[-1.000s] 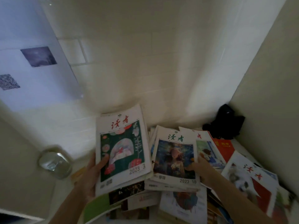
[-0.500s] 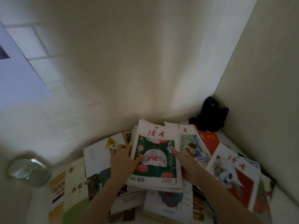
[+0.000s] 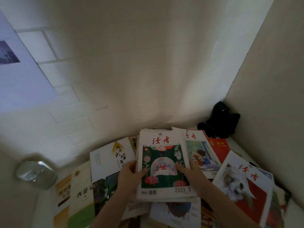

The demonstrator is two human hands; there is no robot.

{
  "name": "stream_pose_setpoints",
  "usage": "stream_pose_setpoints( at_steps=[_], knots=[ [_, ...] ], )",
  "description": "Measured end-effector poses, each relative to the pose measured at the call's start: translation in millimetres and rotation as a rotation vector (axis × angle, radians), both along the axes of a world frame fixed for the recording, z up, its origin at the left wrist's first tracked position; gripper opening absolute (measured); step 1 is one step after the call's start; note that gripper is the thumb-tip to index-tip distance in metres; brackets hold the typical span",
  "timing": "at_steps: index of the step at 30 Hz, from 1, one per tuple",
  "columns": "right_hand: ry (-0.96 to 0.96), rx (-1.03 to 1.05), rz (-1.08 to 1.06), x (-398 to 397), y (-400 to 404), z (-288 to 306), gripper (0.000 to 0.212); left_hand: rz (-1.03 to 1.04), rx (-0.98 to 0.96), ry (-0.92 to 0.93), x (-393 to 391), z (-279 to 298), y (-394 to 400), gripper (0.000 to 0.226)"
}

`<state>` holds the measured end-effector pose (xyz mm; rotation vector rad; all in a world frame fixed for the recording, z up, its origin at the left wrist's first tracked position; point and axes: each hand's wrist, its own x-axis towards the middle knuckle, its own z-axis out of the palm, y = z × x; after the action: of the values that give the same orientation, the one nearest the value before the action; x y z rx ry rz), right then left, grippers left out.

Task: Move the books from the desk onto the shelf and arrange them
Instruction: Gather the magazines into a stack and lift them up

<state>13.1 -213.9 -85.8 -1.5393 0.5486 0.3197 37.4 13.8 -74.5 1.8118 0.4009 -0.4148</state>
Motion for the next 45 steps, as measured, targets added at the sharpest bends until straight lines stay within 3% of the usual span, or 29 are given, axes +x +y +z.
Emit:
stream_pose_setpoints(
  at_steps=[3, 5, 8, 12, 17, 22, 25, 28, 33, 39, 45],
  knots=[
    [-0.117, -0.099, -0.016, -11.3, 3.8, -3.4, 0.045, 0.046, -0.164, 0.106, 9.1, 12.1, 5.0, 0.069],
    [-0.198, -0.103, -0.020, -14.5, 5.8, 5.1, 0.048, -0.051, -0.236, 0.101, 15.6, 27.4, 7.8, 0.057],
    [-0.332, -0.064, -0.023, -6.1, 5.9, 29.3, 0.053, -0.140, -0.339, -0.058, 24.9, 56.0, 11.5, 0.053],
    [-0.480, -0.090, 0.012, 10.2, 8.3, 56.0, 0.058, -0.220, -0.328, -0.266, 38.4, 83.2, 16.9, 0.046],
    [-0.525, -0.136, 0.085, 3.8, 15.5, 43.7, 0.066, -0.259, -0.202, -0.367, 26.2, 64.1, 17.0, 0.055],
    [-0.591, -0.219, 0.051, 4.3, 22.2, 32.5, 0.068, -0.110, -0.143, -0.441, 20.4, 50.6, 3.5, 0.065],
    [-0.617, -0.276, 0.024, 2.5, 21.1, 28.0, 0.093, -0.084, -0.171, -0.490, 18.9, 46.6, 6.9, 0.058],
    [-0.606, -0.259, 0.020, 7.5, 18.0, 26.5, 0.115, -0.192, -0.182, -0.499, 16.7, 47.5, 13.1, 0.050],
    [-0.623, -0.187, -0.012, 10.7, 32.6, 34.6, 0.070, -0.179, -0.131, -0.487, 16.3, 51.9, 14.3, 0.059],
    [-0.582, -0.196, 0.033, 14.2, 21.8, 30.8, 0.085, -0.229, -0.101, -0.517, 15.3, 52.5, 10.7, 0.051],
    [-0.526, -0.234, 0.017, 3.2, 21.0, 27.9, 0.073, -0.110, -0.070, -0.531, 12.5, 36.9, -2.4, 0.058]
  ],
)
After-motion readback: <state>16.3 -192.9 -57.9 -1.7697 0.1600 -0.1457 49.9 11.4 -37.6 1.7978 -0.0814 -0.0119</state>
